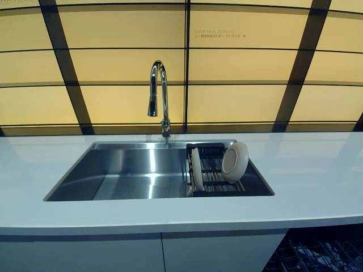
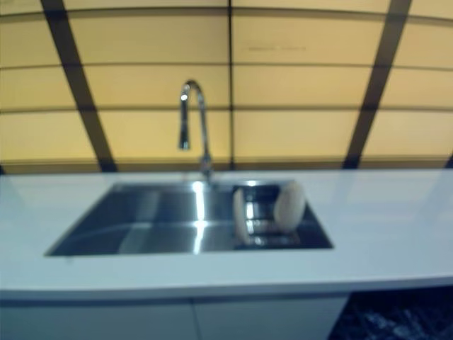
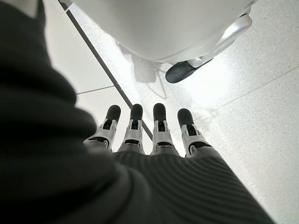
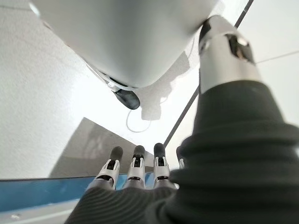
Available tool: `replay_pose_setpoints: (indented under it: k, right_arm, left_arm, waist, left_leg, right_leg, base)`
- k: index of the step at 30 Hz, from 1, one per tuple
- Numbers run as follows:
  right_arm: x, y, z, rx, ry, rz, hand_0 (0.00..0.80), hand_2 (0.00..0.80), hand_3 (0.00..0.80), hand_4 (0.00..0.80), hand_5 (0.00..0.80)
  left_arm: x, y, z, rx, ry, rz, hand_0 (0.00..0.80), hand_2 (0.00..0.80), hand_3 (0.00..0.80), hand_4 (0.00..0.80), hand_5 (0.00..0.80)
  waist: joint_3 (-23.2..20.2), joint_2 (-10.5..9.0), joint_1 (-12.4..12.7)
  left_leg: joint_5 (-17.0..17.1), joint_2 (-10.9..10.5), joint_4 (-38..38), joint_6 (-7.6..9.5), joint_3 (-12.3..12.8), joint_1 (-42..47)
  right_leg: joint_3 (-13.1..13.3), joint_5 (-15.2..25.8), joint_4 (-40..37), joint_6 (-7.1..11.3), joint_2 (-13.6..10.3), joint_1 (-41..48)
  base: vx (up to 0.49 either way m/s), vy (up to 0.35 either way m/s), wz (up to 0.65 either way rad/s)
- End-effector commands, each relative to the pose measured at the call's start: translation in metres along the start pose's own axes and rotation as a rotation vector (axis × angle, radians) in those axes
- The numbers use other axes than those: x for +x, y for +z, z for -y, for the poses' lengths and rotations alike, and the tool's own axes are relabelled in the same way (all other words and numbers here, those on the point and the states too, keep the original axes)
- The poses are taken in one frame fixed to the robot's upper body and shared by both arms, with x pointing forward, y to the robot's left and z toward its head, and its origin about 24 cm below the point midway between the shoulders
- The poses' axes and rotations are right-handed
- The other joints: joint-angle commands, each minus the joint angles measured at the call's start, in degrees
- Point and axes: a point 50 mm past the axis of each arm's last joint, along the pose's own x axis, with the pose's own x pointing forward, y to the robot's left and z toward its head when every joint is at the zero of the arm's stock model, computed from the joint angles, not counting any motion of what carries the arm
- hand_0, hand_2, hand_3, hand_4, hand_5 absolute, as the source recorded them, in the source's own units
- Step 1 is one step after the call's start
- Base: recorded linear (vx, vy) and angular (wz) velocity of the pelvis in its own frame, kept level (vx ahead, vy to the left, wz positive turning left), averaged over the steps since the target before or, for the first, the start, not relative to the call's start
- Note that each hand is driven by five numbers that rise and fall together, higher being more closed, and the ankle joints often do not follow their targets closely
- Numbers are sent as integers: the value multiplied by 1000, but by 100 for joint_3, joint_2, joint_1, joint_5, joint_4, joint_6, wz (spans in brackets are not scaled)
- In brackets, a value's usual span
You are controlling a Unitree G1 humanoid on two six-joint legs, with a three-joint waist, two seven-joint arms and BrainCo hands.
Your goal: Take plates into dishwasher
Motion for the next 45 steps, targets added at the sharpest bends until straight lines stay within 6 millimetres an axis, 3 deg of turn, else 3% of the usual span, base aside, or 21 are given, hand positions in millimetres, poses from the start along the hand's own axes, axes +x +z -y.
replay_pose_setpoints:
  k: [1, 3, 7, 9, 11, 13, 15, 17, 21, 24, 26, 32, 36, 40, 45]
  right_arm:
    - [0, -16, 7, 332, -74, -70, 0, 0, 0, 0, 0]
    - [-2, -15, 21, 536, -154, 4, 0, 0, 0, 0, 0]
    - [-29, 9, 88, 981, -439, 386, 0, 0, 0, 0, 0]
    - [-63, 36, 127, 1134, -584, 663, 0, 0, 0, 0, 0]
    - [-97, 55, 149, 1171, -673, 882, 0, 0, 0, 0, 0]
    - [-161, 77, 182, 1184, -889, 1217, 0, 0, 0, 0, 0]
    - [-194, 85, 194, 1159, -1016, 1358, 0, 0, 0, 0, 0]
    - [-242, 93, 207, 1119, -1248, 1484, 0, 0, 0, 0, 0]
    - [-314, 112, 213, 1032, -1510, 1709, 0, 0, 0, 0, 0]
    - [-347, 129, 211, 943, -1577, 1804, 0, 0, 0, 0, 0]
    - [-358, 134, 211, 900, -1597, 1826, 0, 0, 0, 0, 0]
    - [-369, 137, 214, 822, -1555, 1847, 0, 0, 0, 0, 0]
    - [-345, 143, 220, 740, -1405, 1691, 0, 0, 0, 0, 0]
    - [-267, 149, 216, 487, -1000, 1328, 0, 0, 0, 0, 0]
    - [-179, 133, 188, 393, -564, 1013, 0, 0, 0, 0, 0]
  left_arm:
    - [1, 11, -17, 30, 26, 1, 0, 0, 0, 0, 0]
    - [0, 7, -19, 20, 31, -6, 0, 0, 0, 0, 0]
    - [-4, -13, -25, -18, 56, -36, 0, 0, 0, 0, 0]
    - [-5, -19, -23, -34, 63, -42, 0, 0, 0, 0, 0]
    - [-5, -22, -22, -48, 68, -41, 0, 0, 0, 0, 0]
    - [-5, -23, -20, -61, 77, -31, 0, 0, 0, 0, 0]
    - [-5, -22, -19, -65, 80, -24, 0, 0, 0, 0, 0]
    - [-5, -19, -21, -63, 81, -19, 0, 0, 0, 0, 0]
    - [-4, -11, -25, -58, 79, -20, 0, 0, 0, 0, 0]
    - [-4, -11, -26, -47, 74, -36, 0, 0, 0, 0, 0]
    - [-4, -10, -28, -42, 73, -40, 0, 0, 0, 0, 0]
    - [-4, -11, -27, -28, 74, -46, 0, 0, 0, 0, 0]
    - [-4, -8, -30, -20, 77, -44, 0, 0, 0, 0, 0]
    - [-5, -8, -35, -17, 86, -40, 0, 0, 0, 0, 0]
    - [-7, -16, -40, -18, 106, -48, 0, 0, 0, 0, 0]
  waist:
    - [276, -288, -148]
    - [276, -313, -187]
    - [269, -420, -405]
    - [258, -443, -544]
    - [245, -452, -659]
    - [215, -442, -776]
    - [203, -434, -804]
    - [187, -416, -803]
    - [162, -366, -748]
    - [136, -362, -718]
    - [112, -379, -696]
    - [17, -443, -666]
    - [11, -455, -671]
    - [55, -485, -692]
    - [122, -556, -740]
  left_leg:
    - [-257, -417, -15, 413, 506, 1]
    - [-271, -409, -15, 416, 536, 26]
    - [-310, -358, -15, 437, 696, 55]
    - [-348, -361, -15, 468, 775, 41]
    - [-386, -373, -15, 498, 846, 26]
    - [-439, -402, -15, 548, 927, 17]
    - [-465, -420, -15, 575, 976, 27]
    - [-492, -441, -15, 605, 1030, 32]
    - [-519, -459, -15, 643, 1067, 30]
    - [-517, -463, -15, 663, 1071, 31]
    - [-526, -469, -15, 677, 1075, 24]
    - [-574, -479, -15, 695, 1067, 13]
    - [-584, -478, -15, 688, 1075, 18]
    - [-552, -482, -15, 710, 1093, 0]
    - [-541, -468, -15, 740, 1183, 34]
  right_leg:
    - [-15, -221, 13, 277, -15, 179]
    - [15, -200, 13, 302, -15, 185]
    - [184, -141, 36, 380, -4, 109]
    - [265, -99, 29, 420, -13, 44]
    - [327, -77, 24, 442, -30, -18]
    - [392, -59, 33, 479, -68, -95]
    - [422, -47, 44, 503, -94, -122]
    - [469, -30, 68, 543, -135, -161]
    - [523, -16, 186, 611, -211, -268]
    - [576, -19, 277, 644, -245, -325]
    - [588, -15, 279, 659, -261, -333]
    - [581, -9, 231, 682, -276, -311]
    - [571, -8, 266, 695, -280, -341]
    - [582, 26, 285, 693, -278, -401]
    - [543, 56, 372, 694, -265, -467]
  base:
    - [42, 13, -1]
    - [42, 2, -2]
    - [14, -10, -15]
    - [-17, 37, -31]
    - [-36, 77, -30]
    - [-28, 102, -31]
    - [-4, 85, -18]
    - [1, 89, -15]
    - [2, 92, -7]
    - [12, 56, -2]
    - [10, 26, -5]
    - [13, 8, -5]
    - [2, 2, -1]
    - [-24, -10, -7]
    - [-16, -36, -7]
